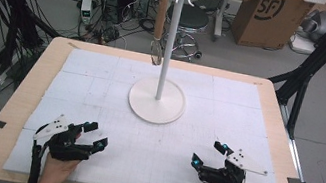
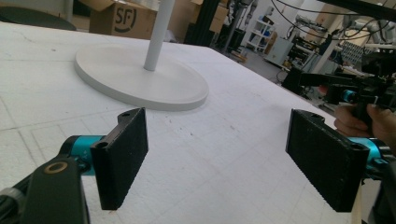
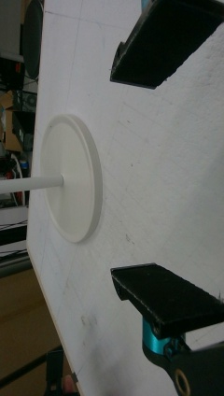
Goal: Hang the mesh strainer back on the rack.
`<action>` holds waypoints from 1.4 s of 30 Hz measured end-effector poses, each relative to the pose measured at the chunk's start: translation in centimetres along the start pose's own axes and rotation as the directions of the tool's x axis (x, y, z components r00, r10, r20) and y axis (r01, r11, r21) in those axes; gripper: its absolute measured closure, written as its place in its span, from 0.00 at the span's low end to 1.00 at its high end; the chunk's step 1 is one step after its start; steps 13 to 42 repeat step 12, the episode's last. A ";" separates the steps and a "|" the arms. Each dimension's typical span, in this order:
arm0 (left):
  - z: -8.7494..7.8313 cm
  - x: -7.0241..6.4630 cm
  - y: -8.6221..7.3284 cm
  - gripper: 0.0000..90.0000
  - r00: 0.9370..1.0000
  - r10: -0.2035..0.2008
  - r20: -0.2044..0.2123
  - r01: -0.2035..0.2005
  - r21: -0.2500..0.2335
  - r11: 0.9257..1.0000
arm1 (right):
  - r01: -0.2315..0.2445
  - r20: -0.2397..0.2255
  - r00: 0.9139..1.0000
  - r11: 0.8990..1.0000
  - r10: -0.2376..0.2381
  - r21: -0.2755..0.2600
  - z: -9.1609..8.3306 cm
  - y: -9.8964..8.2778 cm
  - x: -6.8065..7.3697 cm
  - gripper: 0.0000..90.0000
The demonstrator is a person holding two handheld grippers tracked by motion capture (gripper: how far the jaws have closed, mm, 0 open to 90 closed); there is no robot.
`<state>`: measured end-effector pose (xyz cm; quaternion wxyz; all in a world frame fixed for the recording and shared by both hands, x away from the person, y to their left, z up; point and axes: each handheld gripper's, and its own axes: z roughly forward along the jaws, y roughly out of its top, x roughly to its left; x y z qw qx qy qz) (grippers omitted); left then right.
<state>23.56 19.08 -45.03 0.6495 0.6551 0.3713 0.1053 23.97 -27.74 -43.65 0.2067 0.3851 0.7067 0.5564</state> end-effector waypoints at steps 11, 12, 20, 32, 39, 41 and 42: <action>0.0 -0.1 0.0 0.24 1.000 0.005 0.004 -0.005 -0.014 1.000 | -0.001 0.002 1.000 1.000 0.001 0.004 0.0 0.0 0.0 0.07; 0.0 -0.1 0.1 0.24 1.000 0.005 0.004 -0.005 -0.013 1.000 | 0.002 0.004 1.000 1.000 -0.002 0.002 0.0 0.0 0.0 0.07; 0.0 -0.1 0.1 0.24 1.000 0.005 0.004 -0.005 -0.013 1.000 | 0.002 0.004 1.000 1.000 -0.002 0.002 0.0 0.0 0.0 0.07; 0.0 -0.1 0.1 0.24 1.000 0.005 0.004 -0.005 -0.013 1.000 | 0.002 0.004 1.000 1.000 -0.002 0.002 0.0 0.0 0.0 0.07; 0.0 -0.1 0.1 0.24 1.000 0.005 0.004 -0.005 -0.013 1.000 | 0.002 0.004 1.000 1.000 -0.002 0.002 0.0 0.0 0.0 0.07; 0.0 -0.1 0.1 0.24 1.000 0.005 0.004 -0.005 -0.013 1.000 | 0.002 0.004 1.000 1.000 -0.002 0.002 0.0 0.0 0.0 0.07; 0.0 -0.1 0.1 0.24 1.000 0.005 0.004 -0.005 -0.013 1.000 | 0.002 0.004 1.000 1.000 -0.002 0.002 0.0 0.0 0.0 0.07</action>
